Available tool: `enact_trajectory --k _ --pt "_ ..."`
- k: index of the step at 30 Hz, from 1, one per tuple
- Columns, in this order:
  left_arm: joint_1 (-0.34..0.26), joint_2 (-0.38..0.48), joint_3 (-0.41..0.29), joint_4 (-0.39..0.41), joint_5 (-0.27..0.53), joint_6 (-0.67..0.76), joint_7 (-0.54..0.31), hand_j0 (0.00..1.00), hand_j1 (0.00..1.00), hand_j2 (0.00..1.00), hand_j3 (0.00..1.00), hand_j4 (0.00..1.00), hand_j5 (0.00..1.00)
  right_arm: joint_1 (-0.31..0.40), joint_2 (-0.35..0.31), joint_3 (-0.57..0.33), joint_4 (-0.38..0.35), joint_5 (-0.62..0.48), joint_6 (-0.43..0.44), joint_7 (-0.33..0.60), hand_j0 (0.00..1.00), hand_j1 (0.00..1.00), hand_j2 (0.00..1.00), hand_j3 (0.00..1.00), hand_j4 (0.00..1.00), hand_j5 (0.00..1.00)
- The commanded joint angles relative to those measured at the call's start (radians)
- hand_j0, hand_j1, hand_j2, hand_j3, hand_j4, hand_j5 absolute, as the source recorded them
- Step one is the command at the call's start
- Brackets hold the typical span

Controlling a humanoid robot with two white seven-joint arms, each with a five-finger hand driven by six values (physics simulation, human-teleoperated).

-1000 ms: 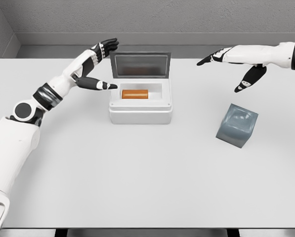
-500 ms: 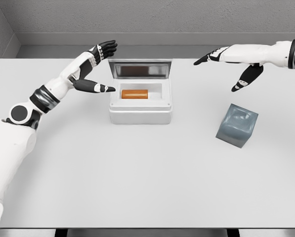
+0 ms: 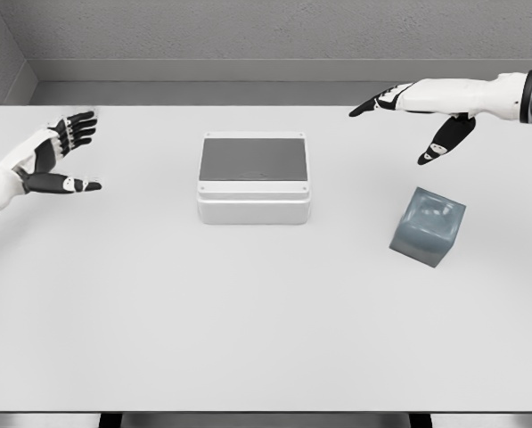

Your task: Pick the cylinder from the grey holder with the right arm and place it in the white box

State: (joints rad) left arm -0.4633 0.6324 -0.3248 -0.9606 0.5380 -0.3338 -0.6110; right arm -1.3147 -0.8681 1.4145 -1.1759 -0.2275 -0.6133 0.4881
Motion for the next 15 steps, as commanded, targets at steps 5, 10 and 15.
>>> enact_trajectory --k 5,10,15 --pt "0.166 0.131 0.178 -0.303 0.206 -0.016 0.000 1.00 1.00 1.00 1.00 1.00 1.00 0.000 0.000 -0.002 -0.001 -0.007 0.002 0.000 1.00 1.00 1.00 1.00 1.00 1.00" --pt "0.213 0.116 0.168 -0.368 0.200 -0.047 0.000 1.00 1.00 1.00 1.00 1.00 1.00 -0.001 0.000 -0.002 -0.001 -0.007 0.002 0.000 1.00 1.00 1.00 1.00 1.00 1.00" --pt "0.206 0.052 0.078 -0.382 0.148 -0.045 0.000 1.00 1.00 1.00 1.00 1.00 1.00 -0.003 0.000 -0.002 -0.001 -0.007 0.002 -0.002 1.00 1.00 1.00 1.00 1.00 1.00"
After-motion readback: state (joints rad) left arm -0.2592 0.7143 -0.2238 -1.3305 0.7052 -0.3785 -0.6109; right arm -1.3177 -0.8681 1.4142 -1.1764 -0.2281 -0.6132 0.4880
